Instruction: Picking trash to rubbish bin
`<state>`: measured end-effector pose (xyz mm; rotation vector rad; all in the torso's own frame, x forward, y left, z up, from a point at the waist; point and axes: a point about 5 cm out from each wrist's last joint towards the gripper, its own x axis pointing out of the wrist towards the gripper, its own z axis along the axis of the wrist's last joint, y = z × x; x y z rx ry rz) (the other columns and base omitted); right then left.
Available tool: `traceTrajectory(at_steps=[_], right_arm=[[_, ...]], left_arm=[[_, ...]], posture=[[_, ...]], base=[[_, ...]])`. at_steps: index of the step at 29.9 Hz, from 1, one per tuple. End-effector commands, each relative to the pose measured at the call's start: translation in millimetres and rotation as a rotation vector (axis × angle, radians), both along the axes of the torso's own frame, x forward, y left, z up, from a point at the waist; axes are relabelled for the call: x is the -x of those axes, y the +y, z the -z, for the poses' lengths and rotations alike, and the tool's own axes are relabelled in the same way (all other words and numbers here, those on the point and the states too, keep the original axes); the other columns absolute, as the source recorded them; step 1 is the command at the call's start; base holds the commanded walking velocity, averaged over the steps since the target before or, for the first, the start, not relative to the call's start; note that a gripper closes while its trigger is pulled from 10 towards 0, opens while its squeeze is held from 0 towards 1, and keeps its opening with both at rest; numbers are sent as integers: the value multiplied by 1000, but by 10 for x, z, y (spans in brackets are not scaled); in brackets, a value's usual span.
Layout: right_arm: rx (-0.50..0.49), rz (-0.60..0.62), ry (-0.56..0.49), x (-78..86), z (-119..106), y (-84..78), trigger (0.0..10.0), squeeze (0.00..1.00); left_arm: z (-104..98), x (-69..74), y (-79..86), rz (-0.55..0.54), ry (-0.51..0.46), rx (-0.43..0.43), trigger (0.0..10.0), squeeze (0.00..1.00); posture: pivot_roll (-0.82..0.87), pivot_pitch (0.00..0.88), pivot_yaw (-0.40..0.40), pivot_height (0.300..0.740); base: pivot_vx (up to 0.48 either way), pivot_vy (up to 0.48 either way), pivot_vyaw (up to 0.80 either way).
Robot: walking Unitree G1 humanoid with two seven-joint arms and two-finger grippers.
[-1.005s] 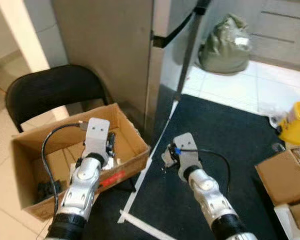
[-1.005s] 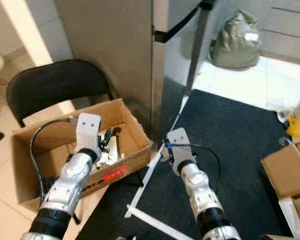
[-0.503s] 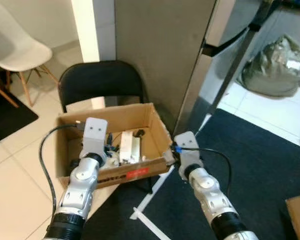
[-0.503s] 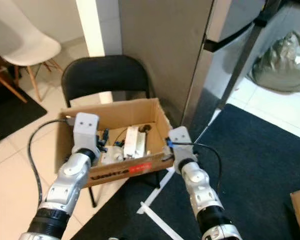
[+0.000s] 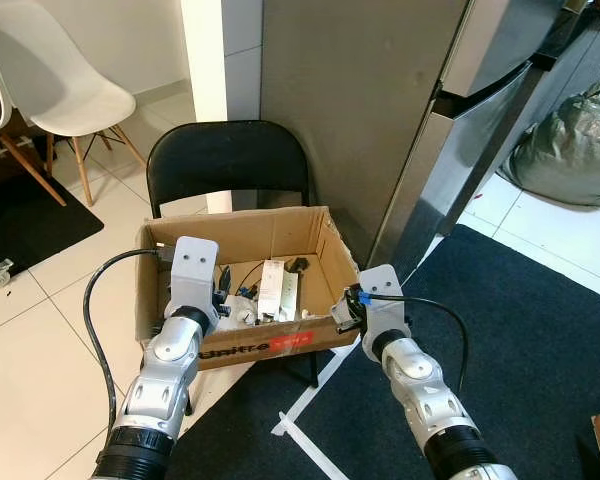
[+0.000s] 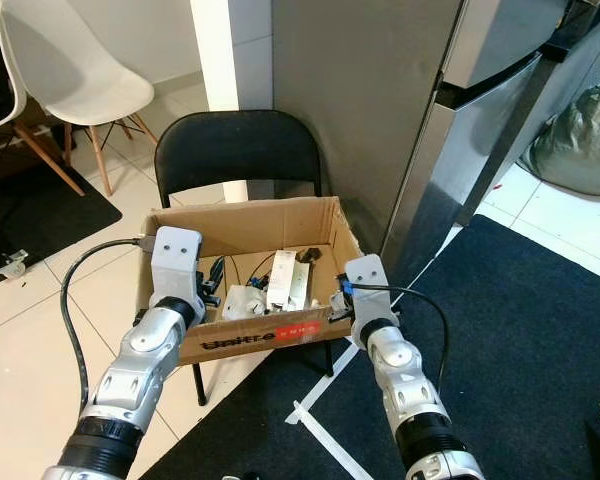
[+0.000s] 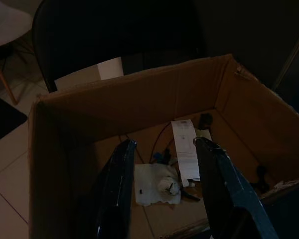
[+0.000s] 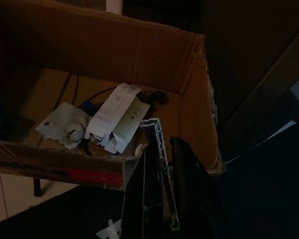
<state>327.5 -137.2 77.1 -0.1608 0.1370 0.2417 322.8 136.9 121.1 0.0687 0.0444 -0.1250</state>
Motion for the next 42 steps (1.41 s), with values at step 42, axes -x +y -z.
traceTrajectory(at_steps=[42], right_arm=[[-13, 17, 35, 34, 87, -13, 10000, 0]], left_arm=[[-5, 4, -2, -1, 4, -21, 10000, 0]], posture=[[6, 116, -35, 740]], base=[[241, 0, 0]])
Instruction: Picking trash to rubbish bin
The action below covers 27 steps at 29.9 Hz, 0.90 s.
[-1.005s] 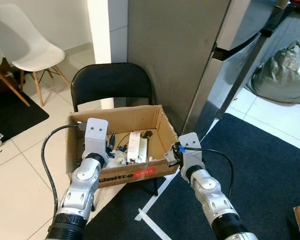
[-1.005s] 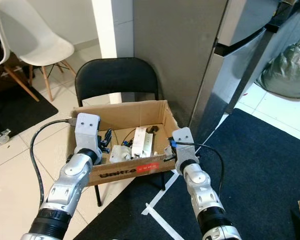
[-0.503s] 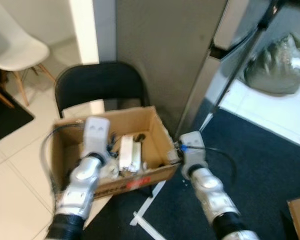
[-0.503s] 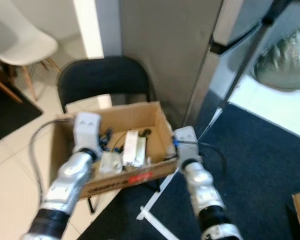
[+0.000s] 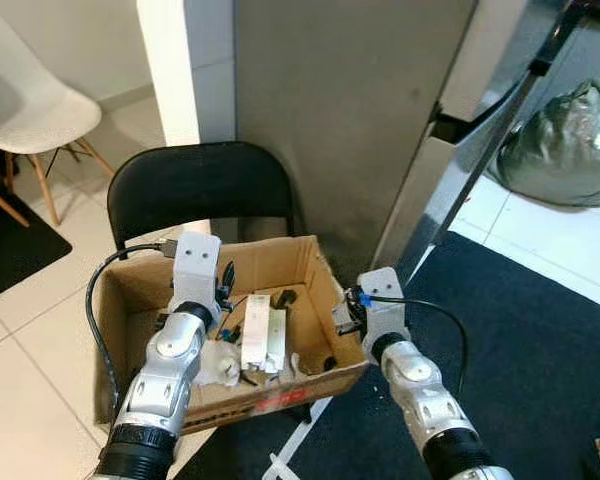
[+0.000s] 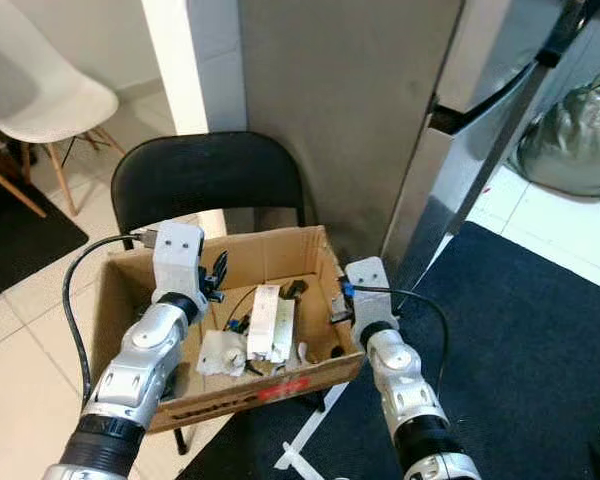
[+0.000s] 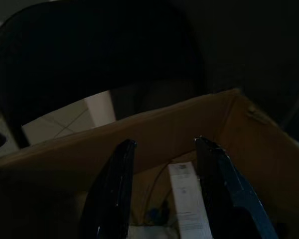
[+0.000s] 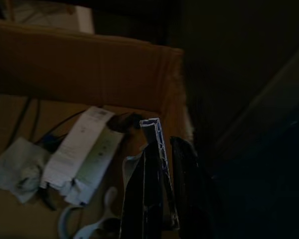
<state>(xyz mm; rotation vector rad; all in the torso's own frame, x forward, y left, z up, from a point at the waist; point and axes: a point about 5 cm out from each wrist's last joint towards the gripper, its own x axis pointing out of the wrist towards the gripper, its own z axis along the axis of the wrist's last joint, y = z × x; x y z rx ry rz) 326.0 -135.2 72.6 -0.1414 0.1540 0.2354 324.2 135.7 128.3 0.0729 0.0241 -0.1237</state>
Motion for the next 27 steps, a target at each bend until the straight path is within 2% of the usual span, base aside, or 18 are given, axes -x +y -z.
traceTrajectory(at_steps=[1, 8, 10, 14, 19, 22, 27], right_arm=[[4, 8, 16, 16, 40, -33, 10000, 0], [17, 0, 3, -11, 19, -15, 10000, 0], [26, -17, 10, -49, 20, 23, 10000, 0], [38, -45, 10, -101, 2, 81, 10000, 0], [20, -106, -2, -186, -77, 233, 10000, 0], [43, -143, 23, -239, -87, 381, 10000, 0], [65, -187, 21, -259, -112, 516, 10000, 0]], left_arm=[[66, 16, 11, -1, 25, -19, 10000, 0], [85, 7, 4, 12, 29, -37, 10000, 0], [139, 15, -15, 41, 46, -104, 10000, 0], [155, 19, -26, 46, 58, -99, 10000, 0], [255, 59, -61, 76, 125, -122, 10000, 0], [374, 117, -117, 132, 203, -154, 10000, 0], [477, 177, -145, 173, 276, -169, 10000, 0]], posture=[[6, 116, -35, 740], [6, 116, -33, 740], [4, 117, -34, 740], [5, 118, -39, 740], [2, 120, -52, 740], [7, 121, -59, 740], [13, 123, -67, 740]], base=[[0, 0, 0], [0, 0, 0], [0, 0, 0], [0, 0, 0], [0, 0, 0], [0, 0, 0], [0, 0, 0]])
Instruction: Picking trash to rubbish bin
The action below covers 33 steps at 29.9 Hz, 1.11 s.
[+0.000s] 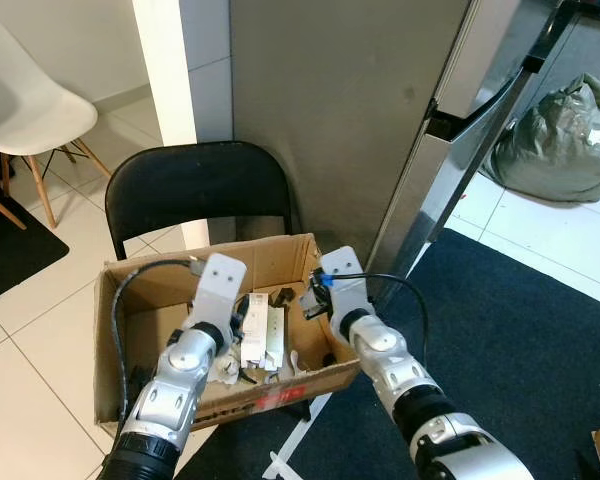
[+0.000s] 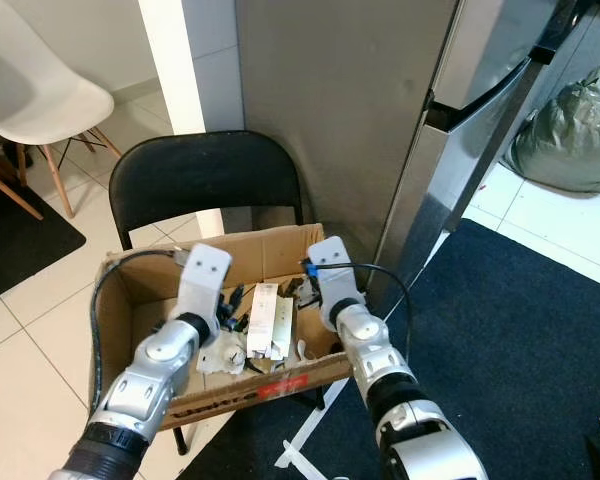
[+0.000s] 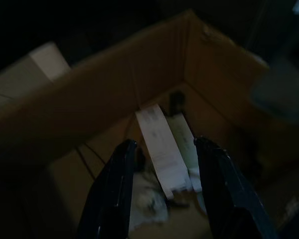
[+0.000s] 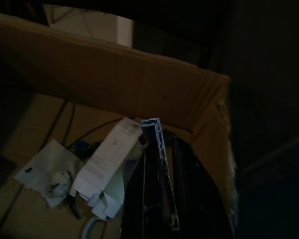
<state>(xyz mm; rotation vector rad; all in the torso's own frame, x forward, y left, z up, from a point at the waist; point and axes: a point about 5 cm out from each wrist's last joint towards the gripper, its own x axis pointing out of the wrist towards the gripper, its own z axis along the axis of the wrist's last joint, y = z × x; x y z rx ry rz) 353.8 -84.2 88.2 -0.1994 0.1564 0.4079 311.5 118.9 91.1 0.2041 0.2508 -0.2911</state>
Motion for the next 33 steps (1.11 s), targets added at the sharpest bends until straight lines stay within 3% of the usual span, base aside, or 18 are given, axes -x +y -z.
traceTrajectory(at_steps=[1, 6, 12, 13, 14, 15, 16, 19, 20, 21, 23, 25, 29, 30, 33], right_arm=[[23, -36, -4, 12, 14, 82, 10000, 0], [12, -47, -9, 11, 5, 117, 10000, 0], [-22, -49, 12, 27, 43, 103, 10000, 0], [-46, -52, 21, 31, 49, 102, 10000, 239], [-93, -58, 31, 31, 41, 106, 10000, 914], [-93, -58, 31, 31, 41, 106, 10000, 914], [-118, -64, 29, 29, 27, 112, 10000, 1000], [-71, -42, 9, 20, 24, 102, 10000, 1000], [-61, -32, 4, 21, 29, 89, 10000, 200], [-58, -18, 1, 21, 36, 64, 10000, 0], [-57, -3, 0, 20, 44, 34, 10000, 0], [-69, 59, -10, 20, 59, -95, 10000, 0], [-69, 59, -10, 20, 59, -95, 10000, 0], [-100, 118, -49, 37, 49, -256, 10000, 0], [-125, 150, -92, 67, 28, -385, 10000, 0]], left_arm=[[132, 83, 17, 21, 68, -21, 10000, 0], [128, 119, -12, 39, 86, 24, 10000, 0], [133, 144, -15, 55, 98, 10, 10000, 0], [134, 149, -12, 57, 100, 10, 10000, 0], [130, 152, -11, 62, 100, 7, 10000, 0], [130, 152, -11, 62, 100, 7, 10000, 0], [126, 155, -12, 67, 100, 6, 10000, 0], [123, 163, -16, 77, 103, 5, 10000, 0], [123, 163, -16, 77, 101, 1, 10000, 0], [120, 163, -16, 76, 99, -2, 10000, 0], [114, 161, -16, 74, 94, -5, 10000, 0], [44, 106, 33, 6, 32, -5, 10000, 0], [44, 106, 33, 6, 32, -5, 10000, 0], [-56, 37, 115, -84, -48, 8, 10000, 0], [-129, 1, 178, -139, -104, 9, 10000, 0]], posture=[[11, 126, -71, 740], [17, 129, -76, 740], [21, 127, -80, 740], [21, 127, -80, 740], [21, 127, -80, 740], [21, 127, -80, 740], [21, 127, -80, 740], [23, 117, -80, 740], [23, 117, -80, 740], [23, 117, -80, 740], [23, 117, -80, 740], [22, 106, -75, 740], [22, 106, -75, 740], [20, 103, -73, 740], [18, 101, -72, 740]], base=[[0, 0, 0], [0, 0, 0], [0, 0, 0], [0, 0, 0], [0, 0, 0], [0, 0, 0], [0, 0, 0], [0, 0, 0], [0, 0, 0], [0, 0, 0], [0, 0, 0], [0, 0, 0], [0, 0, 0], [0, 0, 0], [0, 0, 0]])
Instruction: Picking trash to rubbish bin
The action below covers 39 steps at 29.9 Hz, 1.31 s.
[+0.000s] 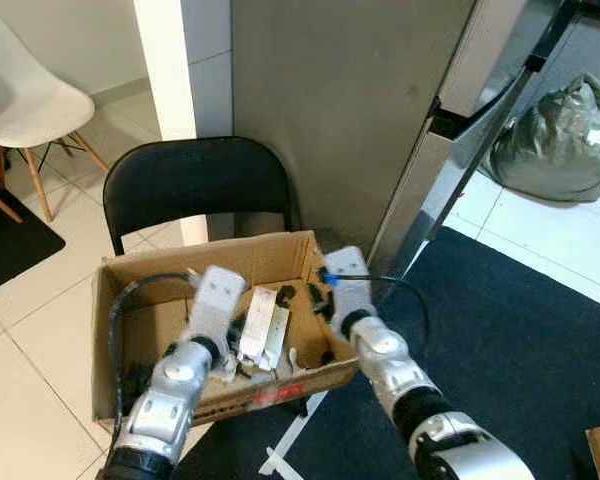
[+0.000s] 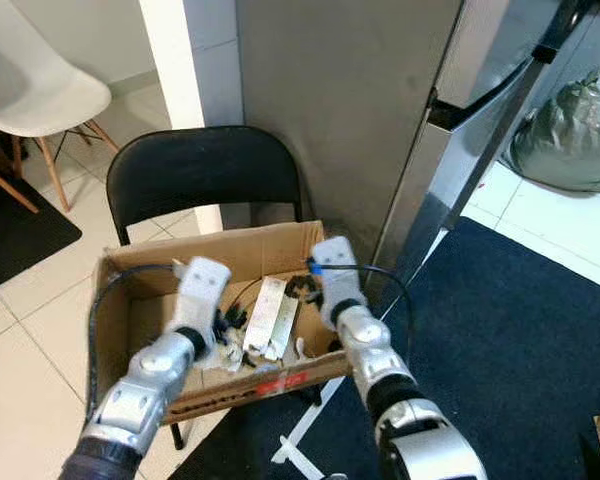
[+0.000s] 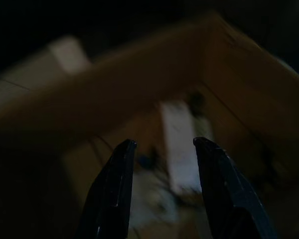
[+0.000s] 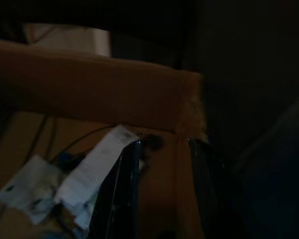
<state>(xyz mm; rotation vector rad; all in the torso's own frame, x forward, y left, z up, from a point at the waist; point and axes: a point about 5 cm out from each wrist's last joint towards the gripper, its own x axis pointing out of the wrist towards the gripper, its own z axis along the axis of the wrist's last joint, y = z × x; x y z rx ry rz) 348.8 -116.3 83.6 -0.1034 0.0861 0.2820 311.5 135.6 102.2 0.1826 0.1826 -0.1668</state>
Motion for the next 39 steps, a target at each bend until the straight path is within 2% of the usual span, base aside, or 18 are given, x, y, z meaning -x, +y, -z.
traceTrajectory(at_steps=[1, 2, 3, 4, 7, 10, 24, 39], right_arm=[[-28, 46, -58, 42, -34, -144, 10000, 0], [-28, 46, -58, 42, -34, -144, 10000, 0], [-55, 85, -97, 101, -56, -290, 10000, 0], [-55, 85, -97, 101, -56, -290, 10000, 0], [-60, 115, -114, 186, -42, -423, 10000, 0], [-52, 127, -114, 213, -25, -452, 10000, 0], [-70, 116, -90, 220, -37, -351, 10000, 0], [-67, 129, -49, 276, 24, -351, 10000, 0]], left_arm=[[-42, -11, 44, -44, -50, -7, 10000, 0], [-42, -11, 44, -44, -50, -7, 10000, 0], [-72, -20, 99, -93, -76, 5, 10000, 0], [-72, -20, 99, -93, -76, 5, 10000, 0], [-97, -1, 100, -113, -98, 54, 10000, 0], [-93, 12, 74, -103, -99, 66, 10000, 0], [-41, 44, 23, -97, -97, 73, 10000, 0], [-31, 45, 0, -78, -90, 67, 10000, 0]], posture=[[12, 99, -67, 740], [12, 99, -67, 740], [7, 97, -63, 740], [7, 97, -63, 740], [3, 96, -59, 740], [1, 91, -56, 740], [4, 89, -63, 740], [0, 98, -58, 740]], base=[[0, 0, 0], [0, 0, 0], [0, 0, 0], [0, 0, 0], [0, 0, 0], [0, 0, 0], [0, 0, 0], [0, 0, -800]])
